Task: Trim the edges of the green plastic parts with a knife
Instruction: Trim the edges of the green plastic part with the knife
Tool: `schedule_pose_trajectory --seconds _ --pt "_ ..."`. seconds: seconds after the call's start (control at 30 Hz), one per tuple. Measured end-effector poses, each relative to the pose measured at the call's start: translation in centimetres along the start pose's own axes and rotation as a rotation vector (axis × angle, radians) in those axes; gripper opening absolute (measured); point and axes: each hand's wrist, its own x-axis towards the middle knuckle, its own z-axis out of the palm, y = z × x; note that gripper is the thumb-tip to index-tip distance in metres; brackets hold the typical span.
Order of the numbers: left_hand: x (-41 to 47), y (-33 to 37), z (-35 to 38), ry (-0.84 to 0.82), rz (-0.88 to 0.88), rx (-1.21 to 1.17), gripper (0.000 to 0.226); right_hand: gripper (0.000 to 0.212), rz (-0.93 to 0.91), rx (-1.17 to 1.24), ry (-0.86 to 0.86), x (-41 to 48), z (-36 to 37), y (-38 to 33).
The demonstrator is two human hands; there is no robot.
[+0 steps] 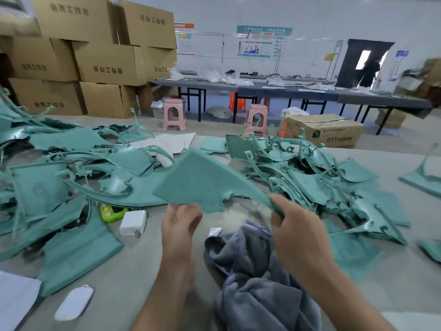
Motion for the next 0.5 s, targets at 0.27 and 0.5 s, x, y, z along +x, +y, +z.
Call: schedule_pose_trajectory --seconds 0.27,0.5 --pt "-0.1 0.2 0.3 0.022 -0.524 -0.352 0.032 0.026 0.003 0.537 -0.544 -5.5 -3.0 -0.4" --pt "0.2 0.2 -1.1 -0.189 -0.568 -0.388 0.019 0.112 -0.108 0.008 -0.752 -7.1 -3.0 0.2"
